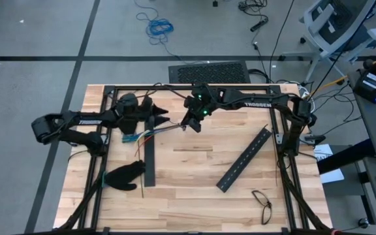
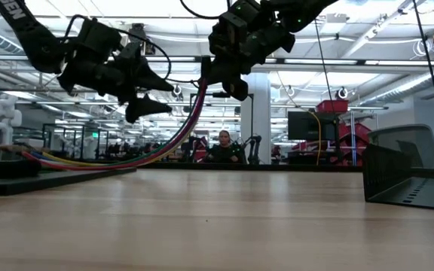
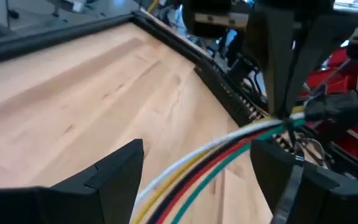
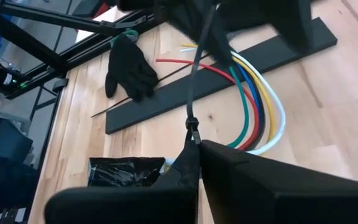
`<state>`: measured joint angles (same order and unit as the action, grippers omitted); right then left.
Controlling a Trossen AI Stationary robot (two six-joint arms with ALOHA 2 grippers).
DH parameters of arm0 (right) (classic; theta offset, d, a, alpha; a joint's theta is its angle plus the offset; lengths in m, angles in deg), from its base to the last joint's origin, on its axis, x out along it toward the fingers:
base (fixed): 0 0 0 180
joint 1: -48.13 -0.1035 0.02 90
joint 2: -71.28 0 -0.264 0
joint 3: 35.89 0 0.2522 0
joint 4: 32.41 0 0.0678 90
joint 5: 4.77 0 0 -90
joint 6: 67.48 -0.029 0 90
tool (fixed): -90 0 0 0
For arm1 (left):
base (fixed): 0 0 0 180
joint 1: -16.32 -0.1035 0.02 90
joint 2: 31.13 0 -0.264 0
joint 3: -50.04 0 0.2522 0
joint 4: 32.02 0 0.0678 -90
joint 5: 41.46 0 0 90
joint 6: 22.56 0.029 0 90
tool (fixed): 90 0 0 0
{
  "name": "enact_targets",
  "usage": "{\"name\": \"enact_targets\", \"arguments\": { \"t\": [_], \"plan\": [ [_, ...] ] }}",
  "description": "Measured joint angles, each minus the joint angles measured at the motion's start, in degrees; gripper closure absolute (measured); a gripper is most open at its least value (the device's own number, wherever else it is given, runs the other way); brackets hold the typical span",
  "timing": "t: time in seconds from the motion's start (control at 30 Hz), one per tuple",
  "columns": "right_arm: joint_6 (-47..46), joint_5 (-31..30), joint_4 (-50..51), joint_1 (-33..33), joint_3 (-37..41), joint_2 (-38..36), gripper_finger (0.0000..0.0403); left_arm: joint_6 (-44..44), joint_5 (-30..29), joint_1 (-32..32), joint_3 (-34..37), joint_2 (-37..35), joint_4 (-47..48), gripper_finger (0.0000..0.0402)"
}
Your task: Ziptie cables
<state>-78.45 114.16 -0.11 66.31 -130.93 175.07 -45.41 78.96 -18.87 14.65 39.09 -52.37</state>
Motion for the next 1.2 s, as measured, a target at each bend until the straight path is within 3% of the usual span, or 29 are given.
{"name": "enact_targets", "arguments": {
  "t": [0.1,0.23,0.3,0.4,0.5,0.6,0.77,0.97,1.2],
  "plan": [
    [0.0,0.0,-0.1,0.0,0.0,0.0,0.0402,4.4,-5.2,-4.6,-0.8,-3.7,-1.4,0.0111],
    [-0.1,0.1,-0.2,0.0,0.0,0.0,0.0402,20.2,-16.6,-10.1,-2.9,-6.2,0.6,0.0111],
    [-0.1,0.2,-0.2,-0.1,0.0,0.0,0.0402,23.1,-18.8,-12.8,-4.5,-6.1,3.1,0.0111],
    [-0.4,0.2,-0.3,0.0,0.0,0.0,0.0402,16.4,-17.8,-16.4,-6.9,-6.1,3.9,0.0111],
    [-0.4,1.1,-0.3,0.0,0.0,0.0,0.0402,8.5,-6.6,-17.8,-7.6,-6.1,3.7,0.0111],
    [-0.3,1.3,-0.4,0.0,0.0,0.0,0.0402,5.0,0.9,-15.5,-6.9,-5.8,3.7,0.0111],
    [0.1,1.5,-0.6,0.2,0.0,0.0,0.0402,0.0,3.9,-7.7,-3.8,-5.2,2.4,0.0111],
    [0.4,3.0,-0.8,0.4,0.0,0.0,0.0403,-0.7,-3.1,2.8,0.5,-5.0,1.6,0.0111],
    [0.4,4.0,-0.9,0.5,0.0,0.0,0.0403,2.3,-7.8,9.6,1.4,-5.1,-2.0,0.0111]
  ]
}}
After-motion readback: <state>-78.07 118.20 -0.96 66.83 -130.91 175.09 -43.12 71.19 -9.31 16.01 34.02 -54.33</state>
